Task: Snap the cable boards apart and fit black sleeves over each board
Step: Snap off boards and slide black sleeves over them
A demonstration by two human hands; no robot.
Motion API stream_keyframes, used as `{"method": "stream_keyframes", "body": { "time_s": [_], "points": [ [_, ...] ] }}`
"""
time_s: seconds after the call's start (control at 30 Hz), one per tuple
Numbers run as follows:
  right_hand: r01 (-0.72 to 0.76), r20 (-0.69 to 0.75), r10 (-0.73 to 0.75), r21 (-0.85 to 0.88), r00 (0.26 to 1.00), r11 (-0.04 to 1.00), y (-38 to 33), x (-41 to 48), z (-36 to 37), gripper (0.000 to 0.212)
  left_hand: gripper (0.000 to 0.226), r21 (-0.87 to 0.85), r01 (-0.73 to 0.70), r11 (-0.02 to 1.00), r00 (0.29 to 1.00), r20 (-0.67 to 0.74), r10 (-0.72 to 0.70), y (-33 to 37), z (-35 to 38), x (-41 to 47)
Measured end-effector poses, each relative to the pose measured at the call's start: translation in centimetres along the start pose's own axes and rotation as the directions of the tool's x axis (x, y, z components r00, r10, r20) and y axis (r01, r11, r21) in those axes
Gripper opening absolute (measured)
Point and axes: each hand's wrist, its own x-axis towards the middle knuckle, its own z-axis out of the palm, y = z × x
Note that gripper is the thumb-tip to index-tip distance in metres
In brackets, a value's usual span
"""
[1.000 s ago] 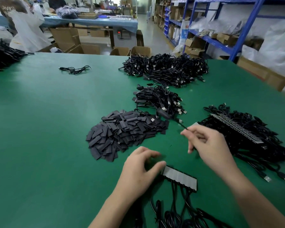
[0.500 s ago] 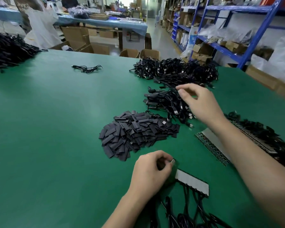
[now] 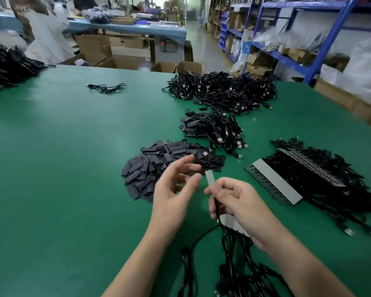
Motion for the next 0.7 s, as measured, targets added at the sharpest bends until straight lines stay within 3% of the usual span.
{"method": "stream_keyframes", "body": {
  "time_s": [0.13, 0.2, 0.33, 0.43, 0.5, 0.57, 0.7],
  "points": [
    [0.022, -0.057, -0.007, 0.259, 0.998, 0.966, -3.5, -0.8, -2.7, 0.022, 0.022, 0.267, 0.080, 0.960, 0.974, -0.226, -0.018, -0.2, -1.8, 2.2],
    [0.076, -0.098, -0.052, 0.264, 0.994, 0.962, -5.3, -1.1, -4.7, 0.023, 0.021, 0.438, 0.096, 0.894, 0.970, -0.242, 0.015, -0.1, -2.7, 4.2],
    [0.157, -0.188, -0.154, 0.001, 0.970, 0.988, -7.1, -1.5, -6.9, 0.023, 0.036, 0.782, 0.061, 0.620, 0.996, -0.091, 0.017, -0.4, -3.8, 8.3],
    [0.055, -0.174, -0.129, -0.375, 0.976, 0.925, -6.1, -1.5, -7.1, 0.020, 0.048, 0.912, 0.019, 0.409, 0.997, 0.014, -0.078, -1.0, -4.2, 9.9],
    [0.002, -0.147, -0.101, -0.560, 0.984, 0.828, -4.3, -1.3, -6.8, 0.020, 0.051, 0.934, 0.001, 0.358, 0.994, 0.036, -0.099, -1.2, -4.4, 10.4],
    [-0.047, -0.153, -0.067, -0.639, 0.986, 0.767, -2.5, -1.2, -6.3, 0.022, 0.049, 0.938, -0.028, 0.345, 0.995, 0.060, -0.082, -1.3, -4.4, 10.7],
    [-0.117, -0.149, 0.034, -0.599, 0.988, 0.792, -0.3, -0.7, -5.7, 0.025, 0.042, 0.920, -0.062, 0.387, 0.997, 0.078, -0.026, -1.3, -4.6, 10.7]
  ]
}}
